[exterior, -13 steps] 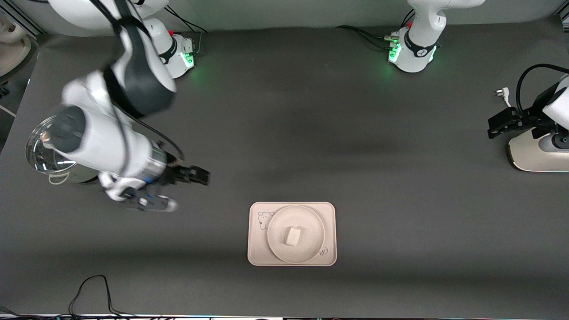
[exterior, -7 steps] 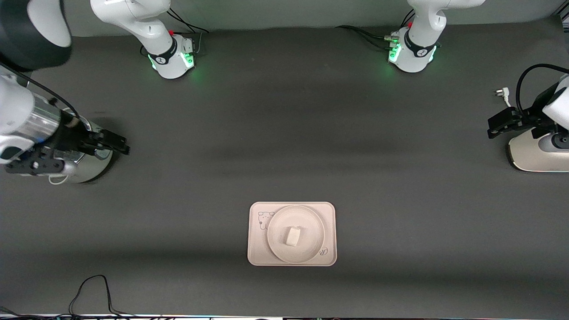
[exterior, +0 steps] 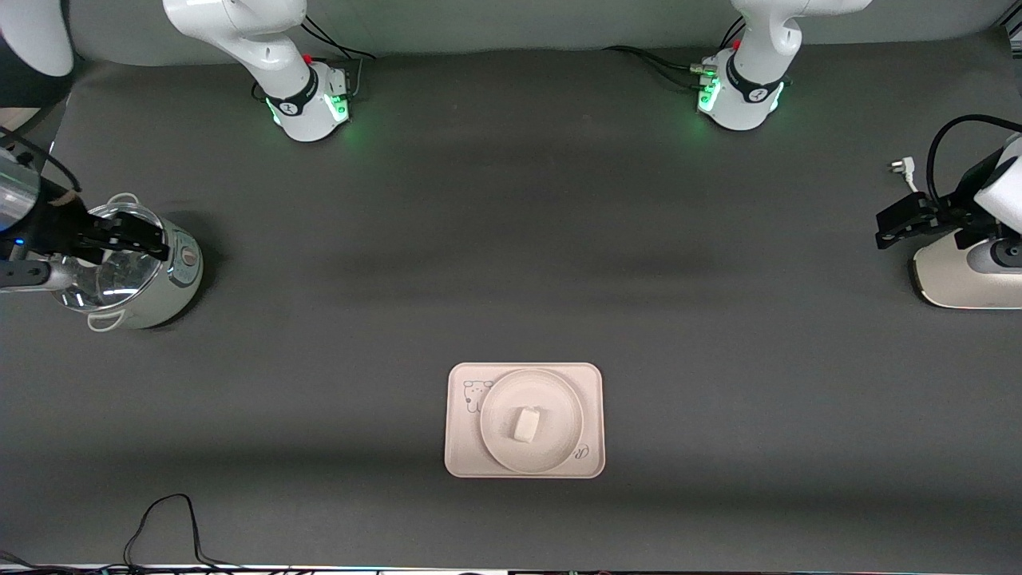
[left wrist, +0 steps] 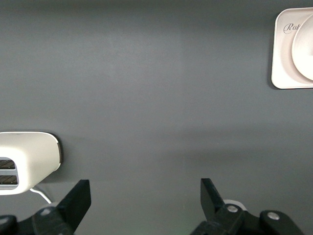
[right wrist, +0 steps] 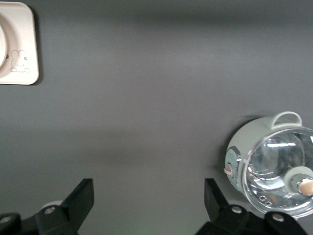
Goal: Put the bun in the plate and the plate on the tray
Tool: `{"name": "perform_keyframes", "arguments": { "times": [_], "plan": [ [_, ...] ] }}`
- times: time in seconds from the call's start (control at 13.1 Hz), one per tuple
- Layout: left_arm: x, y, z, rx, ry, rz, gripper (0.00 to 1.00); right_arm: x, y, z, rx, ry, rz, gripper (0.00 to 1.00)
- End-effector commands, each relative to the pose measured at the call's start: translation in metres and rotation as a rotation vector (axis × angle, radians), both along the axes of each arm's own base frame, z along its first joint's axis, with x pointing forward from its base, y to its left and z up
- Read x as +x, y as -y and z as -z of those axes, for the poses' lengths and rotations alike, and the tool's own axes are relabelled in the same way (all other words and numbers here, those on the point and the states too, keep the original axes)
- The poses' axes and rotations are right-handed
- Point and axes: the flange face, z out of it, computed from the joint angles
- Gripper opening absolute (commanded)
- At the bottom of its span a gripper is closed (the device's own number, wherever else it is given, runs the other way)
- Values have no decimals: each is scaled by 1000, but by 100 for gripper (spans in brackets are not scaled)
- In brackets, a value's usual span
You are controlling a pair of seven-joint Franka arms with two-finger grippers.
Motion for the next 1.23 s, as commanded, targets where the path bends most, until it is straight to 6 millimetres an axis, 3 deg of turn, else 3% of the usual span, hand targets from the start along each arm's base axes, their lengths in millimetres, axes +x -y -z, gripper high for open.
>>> {"name": "perform_keyframes", "arguments": {
  "times": [0.0, 1.15],
  "plan": [
    [-4, 2, -7, -4, 3, 13, 100, -15, 14, -10, -14, 3, -4, 100],
    [-4, 8, -7, -7, 3, 14, 100, -18, 20, -11, -36, -11, 7, 100]
  ]
}}
